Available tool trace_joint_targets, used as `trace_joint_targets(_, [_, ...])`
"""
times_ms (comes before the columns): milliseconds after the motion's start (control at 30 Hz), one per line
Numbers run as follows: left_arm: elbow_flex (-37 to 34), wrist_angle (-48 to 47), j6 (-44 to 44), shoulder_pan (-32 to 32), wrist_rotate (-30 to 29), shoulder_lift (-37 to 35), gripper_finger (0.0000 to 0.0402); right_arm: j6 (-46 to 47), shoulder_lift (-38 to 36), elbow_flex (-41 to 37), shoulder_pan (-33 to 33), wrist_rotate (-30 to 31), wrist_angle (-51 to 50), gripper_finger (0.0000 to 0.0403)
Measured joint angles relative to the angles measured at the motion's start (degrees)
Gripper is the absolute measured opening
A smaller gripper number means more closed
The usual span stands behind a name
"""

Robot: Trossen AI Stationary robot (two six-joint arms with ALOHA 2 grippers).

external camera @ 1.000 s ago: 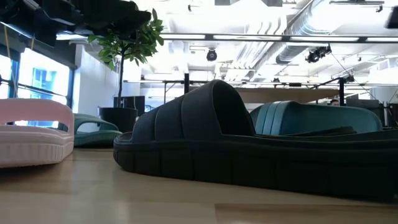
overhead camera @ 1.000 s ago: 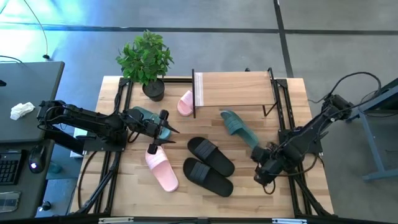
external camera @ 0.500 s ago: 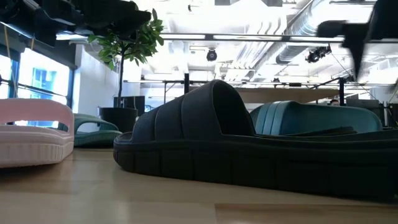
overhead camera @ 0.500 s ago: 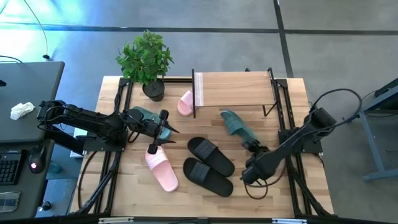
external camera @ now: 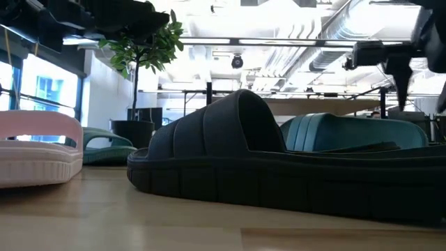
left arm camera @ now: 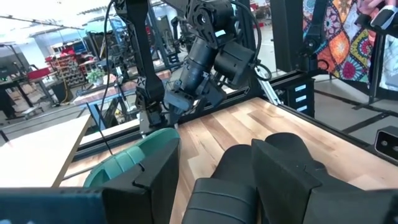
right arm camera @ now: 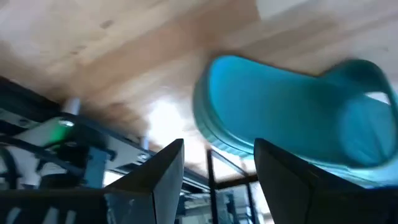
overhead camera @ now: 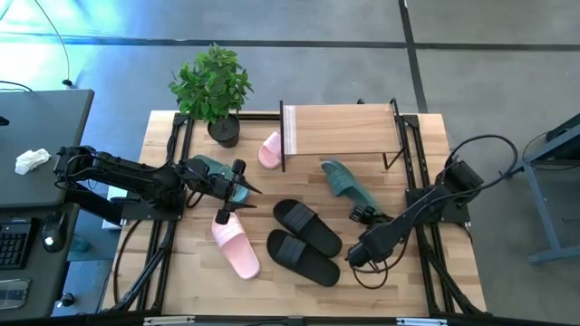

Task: Pick and place slides into the shelf
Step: Put the right green slide under the shelf

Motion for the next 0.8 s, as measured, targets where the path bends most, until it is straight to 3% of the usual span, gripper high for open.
trace_joint_targets(800, [0.00, -0.35, 0.27, 0.00, 0.00, 0.00, 0.0182, -9.68, -0.11, -12.54, -0.50, 7.27, 11.49, 0.0183])
